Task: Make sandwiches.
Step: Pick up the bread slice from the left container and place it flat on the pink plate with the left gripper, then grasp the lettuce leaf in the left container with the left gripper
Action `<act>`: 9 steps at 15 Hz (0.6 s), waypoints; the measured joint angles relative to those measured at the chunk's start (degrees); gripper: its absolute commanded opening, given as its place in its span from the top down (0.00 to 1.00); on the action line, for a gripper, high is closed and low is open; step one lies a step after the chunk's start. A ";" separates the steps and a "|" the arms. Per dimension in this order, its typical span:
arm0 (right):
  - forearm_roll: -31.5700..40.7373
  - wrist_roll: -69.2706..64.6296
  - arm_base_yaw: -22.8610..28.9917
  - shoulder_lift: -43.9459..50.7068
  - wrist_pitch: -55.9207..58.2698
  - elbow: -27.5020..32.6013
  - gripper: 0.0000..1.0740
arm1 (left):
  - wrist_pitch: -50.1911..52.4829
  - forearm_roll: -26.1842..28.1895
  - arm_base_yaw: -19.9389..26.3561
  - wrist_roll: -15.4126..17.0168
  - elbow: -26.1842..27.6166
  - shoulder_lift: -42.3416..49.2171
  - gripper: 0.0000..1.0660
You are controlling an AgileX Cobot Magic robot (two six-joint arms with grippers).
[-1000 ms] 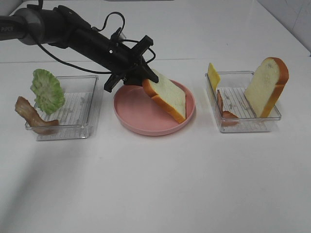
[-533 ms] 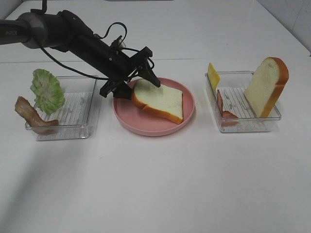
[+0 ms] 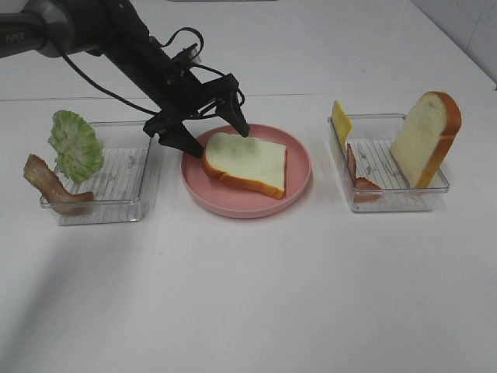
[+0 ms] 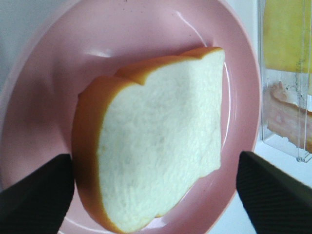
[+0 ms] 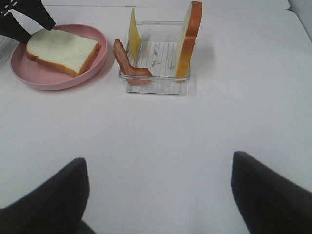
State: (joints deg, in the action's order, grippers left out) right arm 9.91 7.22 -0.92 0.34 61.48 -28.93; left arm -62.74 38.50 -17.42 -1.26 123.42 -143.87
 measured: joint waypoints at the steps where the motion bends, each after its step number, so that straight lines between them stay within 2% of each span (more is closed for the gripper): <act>1: 0.00 0.00 0.00 0.00 0.00 0.00 0.29 | -3.09 -3.84 -0.11 0.69 5.67 0.00 0.20; 2: 0.00 0.00 0.00 0.00 0.00 0.00 0.29 | -3.09 -3.84 -0.11 0.69 5.67 0.00 0.20; 3: 0.00 0.00 0.00 0.00 0.00 0.00 0.29 | -5.10 -5.90 -0.29 2.01 8.37 0.00 0.20; 6: 0.00 0.00 0.00 0.00 0.00 0.00 0.29 | -6.47 -13.06 -0.52 7.39 16.33 0.34 0.20; 7: 0.00 0.00 0.00 0.00 0.00 0.00 0.29 | -6.59 -14.67 -0.52 10.43 17.19 1.55 0.20; 9: 0.00 0.00 0.00 0.00 0.00 0.00 0.29 | -6.65 -16.84 -0.52 12.83 17.48 4.24 0.20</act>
State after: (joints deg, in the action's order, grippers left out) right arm 9.91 7.22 -0.92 0.34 61.48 -28.93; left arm -69.39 21.66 -17.93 11.57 140.89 -139.63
